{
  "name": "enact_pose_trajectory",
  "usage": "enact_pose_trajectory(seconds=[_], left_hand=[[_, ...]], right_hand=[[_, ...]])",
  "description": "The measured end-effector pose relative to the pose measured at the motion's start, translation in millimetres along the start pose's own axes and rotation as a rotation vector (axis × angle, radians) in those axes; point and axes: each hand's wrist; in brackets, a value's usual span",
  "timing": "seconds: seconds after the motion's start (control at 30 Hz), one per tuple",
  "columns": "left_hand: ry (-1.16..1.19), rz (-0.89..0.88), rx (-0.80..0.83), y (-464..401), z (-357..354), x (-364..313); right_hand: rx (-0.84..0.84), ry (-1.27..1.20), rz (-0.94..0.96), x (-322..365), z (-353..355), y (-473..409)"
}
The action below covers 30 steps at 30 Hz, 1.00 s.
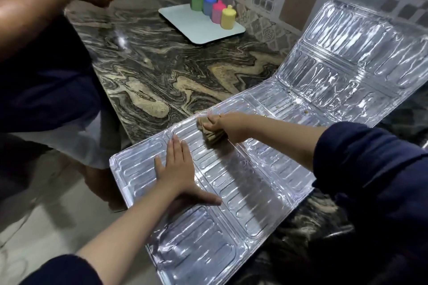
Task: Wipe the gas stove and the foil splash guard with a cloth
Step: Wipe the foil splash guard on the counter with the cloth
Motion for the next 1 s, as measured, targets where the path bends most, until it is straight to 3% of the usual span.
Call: enact_pose_trajectory(seconds=[0.43, 0.53, 0.6, 0.67, 0.8, 1.0], left_hand=[[-0.029, -0.013, 0.014, 2.0, 0.6, -7.5], [-0.027, 0.000, 0.021, 4.0, 2.2, -8.5], [-0.018, 0.003, 0.026, 5.2, 3.6, -8.6], [-0.010, 0.002, 0.034, 7.3, 5.2, -8.8], [-0.001, -0.003, 0.049, 9.6, 6.5, -10.5], [0.007, 0.009, 0.062, 10.5, 6.5, -9.6]], right_hand=[[0.352, 0.011, 0.034, 22.8, -16.7, 122.8], [0.458, -0.066, -0.005, 26.3, -20.3, 138.0], [0.556, -0.257, -0.068, 26.9, -26.2, 144.5], [0.587, -0.370, -0.112, 24.5, -33.2, 149.2], [0.660, -0.213, -0.042, 20.8, -41.4, 152.7], [0.676, -0.279, -0.146, 11.2, -25.8, 158.1]])
Point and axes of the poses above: each hand's wrist, its own y-axis away from the middle knuckle, its own z-axis out of the back of the hand, x = y × z, and after that the axes turned 4 degrees about z, right-handed
